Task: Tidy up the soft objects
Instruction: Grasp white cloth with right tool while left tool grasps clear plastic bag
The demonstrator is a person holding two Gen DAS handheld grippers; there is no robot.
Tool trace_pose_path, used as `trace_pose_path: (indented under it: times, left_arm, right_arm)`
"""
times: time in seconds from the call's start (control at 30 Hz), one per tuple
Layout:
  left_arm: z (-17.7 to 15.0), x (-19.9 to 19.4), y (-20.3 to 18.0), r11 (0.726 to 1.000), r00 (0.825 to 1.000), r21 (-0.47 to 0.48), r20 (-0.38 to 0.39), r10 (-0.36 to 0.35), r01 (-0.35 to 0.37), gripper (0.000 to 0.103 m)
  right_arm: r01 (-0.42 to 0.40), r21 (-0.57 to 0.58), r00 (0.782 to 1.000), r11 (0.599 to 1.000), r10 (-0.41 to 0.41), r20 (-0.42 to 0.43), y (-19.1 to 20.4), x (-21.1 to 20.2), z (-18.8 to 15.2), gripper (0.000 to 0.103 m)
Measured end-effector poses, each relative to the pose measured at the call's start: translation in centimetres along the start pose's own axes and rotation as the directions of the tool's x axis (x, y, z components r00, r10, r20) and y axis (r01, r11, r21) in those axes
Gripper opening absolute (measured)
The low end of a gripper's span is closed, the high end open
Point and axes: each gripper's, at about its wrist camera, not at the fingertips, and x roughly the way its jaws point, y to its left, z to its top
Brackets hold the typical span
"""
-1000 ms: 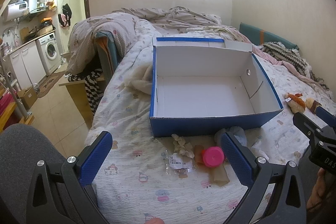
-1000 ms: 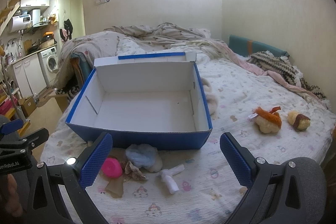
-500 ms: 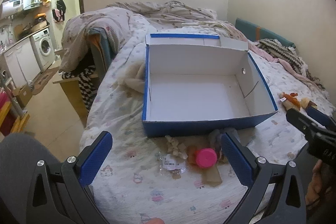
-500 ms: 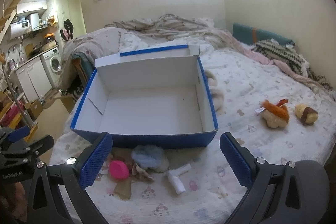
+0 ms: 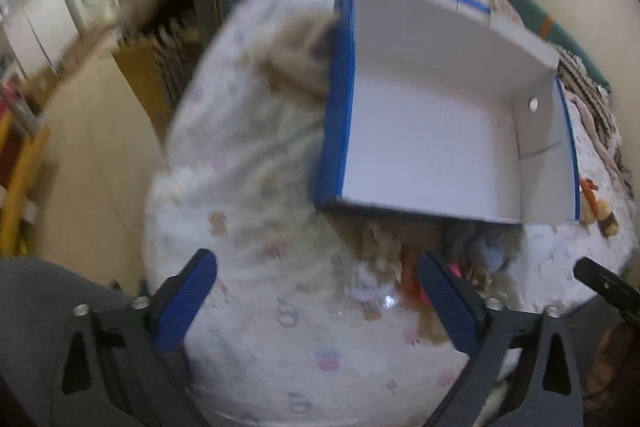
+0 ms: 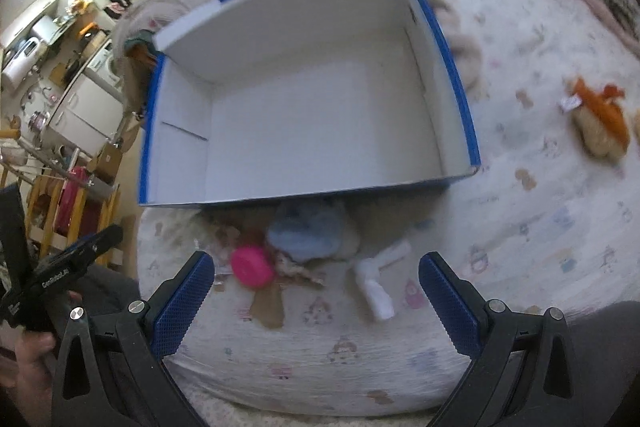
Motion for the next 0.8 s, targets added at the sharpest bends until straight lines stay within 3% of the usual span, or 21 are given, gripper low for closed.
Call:
trace_pose_path:
  times: [0.13,0.17,0.37,0.53,0.63,0.8]
  left_arm:
    - [-0.6,3.7,-0.5,1.0,0.99,-0.012,-0.138,-0.004,0.003,0.089]
    - [-0.7,4.8,-0.7,1.0,0.984,-0.022,-0.175,-0.02,0.016,0.082]
    - [-1.4,9.3,-2.7,1.0,0.954,-0.019,-0.298,-0.02,0.015,0.071]
    - [-1.8,11.5,-3.6,1.0,0.944,0.002,-0.33,-0.019,0.021,0.042]
    - [-2.1,12.1,-3.7,0.998,0.939,-0.007,-0.338,-0.058,0.059,0.023]
    - [-2.3,11.8,-2.9,0.997,0.951,-0.019,-0.3,-0.077,0.075,0.019]
  right_arm:
    - [0.01,0.066,0.998,0.998,-0.006,-0.057,-2.2,2.1,0.3,0.103]
    - [0.019,0.074,0.997,0.997,-0.014,-0.074,-2.7,2.6,0.3,0.103]
    - [0.076,0.097,0.99,0.992,-0.063,-0.127,-4.3,4.7,-0.4,0.103]
    - [0.091,0.15,0.984,0.984,-0.067,-0.163,-6.0,6.0,-0.8,0.103]
    - [0.088,0.171,0.982,0.981,-0.057,-0.178,-6.4,6.5,-1.0,0.103]
    - [0.056,0.111,0.974,0.992,-0.03,-0.223,-5.0,8.2,-1.1,0.103]
